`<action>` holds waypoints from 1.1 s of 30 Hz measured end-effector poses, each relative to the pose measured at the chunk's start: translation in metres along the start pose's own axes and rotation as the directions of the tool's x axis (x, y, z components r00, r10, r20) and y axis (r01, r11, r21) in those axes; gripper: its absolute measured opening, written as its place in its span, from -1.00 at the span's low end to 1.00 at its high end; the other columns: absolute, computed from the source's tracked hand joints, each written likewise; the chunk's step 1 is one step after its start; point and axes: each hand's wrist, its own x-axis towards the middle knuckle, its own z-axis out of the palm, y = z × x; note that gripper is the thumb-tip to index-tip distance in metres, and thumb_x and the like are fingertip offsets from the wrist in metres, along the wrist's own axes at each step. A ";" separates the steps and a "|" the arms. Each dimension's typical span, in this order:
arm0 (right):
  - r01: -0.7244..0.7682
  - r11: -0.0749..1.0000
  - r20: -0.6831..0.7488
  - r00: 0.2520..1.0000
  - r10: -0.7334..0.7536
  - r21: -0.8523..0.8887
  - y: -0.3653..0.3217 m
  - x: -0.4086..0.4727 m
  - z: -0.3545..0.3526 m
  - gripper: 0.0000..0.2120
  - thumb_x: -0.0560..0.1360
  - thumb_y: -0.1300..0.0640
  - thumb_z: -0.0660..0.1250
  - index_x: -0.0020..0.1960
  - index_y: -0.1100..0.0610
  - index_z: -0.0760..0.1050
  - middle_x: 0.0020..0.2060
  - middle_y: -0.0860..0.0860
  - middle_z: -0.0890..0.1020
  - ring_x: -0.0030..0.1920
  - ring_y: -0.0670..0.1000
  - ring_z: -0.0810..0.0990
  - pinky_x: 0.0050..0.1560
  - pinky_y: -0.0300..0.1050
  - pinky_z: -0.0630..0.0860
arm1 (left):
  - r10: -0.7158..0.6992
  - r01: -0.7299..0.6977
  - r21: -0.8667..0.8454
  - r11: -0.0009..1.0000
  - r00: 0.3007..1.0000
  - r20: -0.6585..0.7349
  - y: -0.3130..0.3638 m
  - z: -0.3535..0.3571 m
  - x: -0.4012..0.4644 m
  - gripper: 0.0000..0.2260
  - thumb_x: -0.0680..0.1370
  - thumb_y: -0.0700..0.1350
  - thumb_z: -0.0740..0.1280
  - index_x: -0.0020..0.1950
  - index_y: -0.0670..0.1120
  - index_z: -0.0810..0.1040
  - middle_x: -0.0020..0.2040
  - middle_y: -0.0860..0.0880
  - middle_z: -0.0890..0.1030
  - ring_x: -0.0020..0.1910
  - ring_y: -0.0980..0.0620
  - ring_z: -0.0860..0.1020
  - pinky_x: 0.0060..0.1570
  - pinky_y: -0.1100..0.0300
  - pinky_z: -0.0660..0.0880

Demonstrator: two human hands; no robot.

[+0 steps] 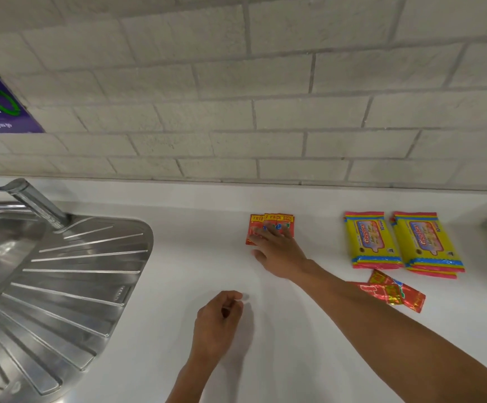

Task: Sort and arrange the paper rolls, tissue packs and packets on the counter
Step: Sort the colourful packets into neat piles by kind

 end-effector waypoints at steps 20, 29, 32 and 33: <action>-0.302 0.890 -0.359 0.833 0.421 0.342 0.079 -0.223 -0.024 -0.73 0.59 0.19 0.26 0.25 0.09 0.57 0.18 0.04 0.61 0.21 0.08 0.53 0.20 -0.08 0.44 | 0.349 -0.434 0.246 0.867 0.880 0.323 0.109 0.115 0.007 -0.77 0.58 -0.01 0.34 0.24 0.12 0.57 0.24 0.11 0.54 0.23 0.09 0.49 0.18 0.18 0.47; -0.502 0.791 -0.244 0.766 0.595 0.351 0.108 -0.291 -0.024 -0.64 0.60 0.17 0.24 0.39 0.03 0.45 0.25 0.03 0.55 0.21 0.05 0.50 0.14 -0.10 0.50 | 0.384 -0.579 0.466 0.668 0.806 0.451 0.159 0.171 0.003 -0.57 0.59 0.09 0.28 0.46 0.08 0.39 0.35 0.01 0.48 0.28 -0.02 0.43 0.12 0.05 0.52; -0.532 0.771 -0.223 0.752 0.620 0.350 0.113 -0.299 -0.026 -0.65 0.61 0.15 0.23 0.40 0.05 0.44 0.28 0.03 0.53 0.22 0.04 0.49 0.13 -0.10 0.50 | 0.378 -0.593 0.539 0.598 0.802 0.463 0.166 0.181 0.001 -0.54 0.59 0.10 0.28 0.48 0.06 0.35 0.32 0.00 0.50 0.27 -0.04 0.44 0.11 0.04 0.50; -0.541 0.768 -0.214 0.751 0.625 0.344 0.114 -0.300 -0.026 -0.64 0.62 0.13 0.23 0.40 0.06 0.44 0.29 0.03 0.52 0.23 0.04 0.49 0.14 -0.09 0.51 | 0.375 -0.593 0.556 0.583 0.803 0.463 0.167 0.183 0.000 -0.53 0.58 0.10 0.28 0.48 0.06 0.34 0.32 -0.01 0.50 0.27 -0.04 0.44 0.11 0.04 0.50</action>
